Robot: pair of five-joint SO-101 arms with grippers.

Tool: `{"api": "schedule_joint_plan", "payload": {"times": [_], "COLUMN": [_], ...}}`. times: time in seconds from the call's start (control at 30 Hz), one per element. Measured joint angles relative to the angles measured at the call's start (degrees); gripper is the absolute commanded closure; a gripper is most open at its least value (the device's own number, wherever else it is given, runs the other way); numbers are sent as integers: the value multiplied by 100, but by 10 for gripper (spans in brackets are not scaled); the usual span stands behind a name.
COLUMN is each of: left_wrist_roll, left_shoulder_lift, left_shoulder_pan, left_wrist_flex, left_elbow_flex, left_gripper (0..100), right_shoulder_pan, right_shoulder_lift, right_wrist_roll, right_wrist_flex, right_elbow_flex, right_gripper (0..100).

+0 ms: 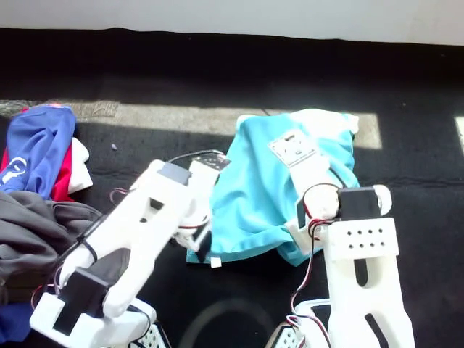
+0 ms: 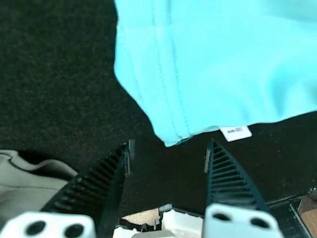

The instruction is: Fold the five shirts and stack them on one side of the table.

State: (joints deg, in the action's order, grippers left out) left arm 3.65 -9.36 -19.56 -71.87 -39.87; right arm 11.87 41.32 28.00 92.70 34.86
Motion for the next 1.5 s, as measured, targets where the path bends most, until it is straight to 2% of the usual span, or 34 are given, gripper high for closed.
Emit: {"api": "schedule_joint_plan", "payload": {"times": [0.17,0.33,0.63,0.7,0.83,1.1,1.2,1.3,1.5], "left_wrist_roll": [-484,-580,-580,-580,-580,-571,-571,-501,-35], "left_shoulder_lift": [0,44,1125,1160,1125,440,79,-290,-580], "left_shoulder_pan": [-352,-176,44,26,-70,-18,237,668,1873], "left_wrist_flex": [281,554,598,598,589,167,44,9,9], "left_elbow_flex": [-53,-70,35,123,273,642,703,800,1090], "left_gripper": [766,765,771,816,986,992,992,992,991], "right_shoulder_pan": [0,0,-264,-369,-633,-1662,-1987,-1960,-1196], "right_shoulder_lift": [70,70,70,70,70,70,79,79,79], "right_wrist_roll": [0,0,0,0,0,0,0,0,0], "right_wrist_flex": [-9,-9,-9,-9,-9,-70,-290,-738,-1916], "right_elbow_flex": [202,229,229,246,264,281,580,1257,2629], "right_gripper": [740,740,740,740,740,740,740,739,735]}}
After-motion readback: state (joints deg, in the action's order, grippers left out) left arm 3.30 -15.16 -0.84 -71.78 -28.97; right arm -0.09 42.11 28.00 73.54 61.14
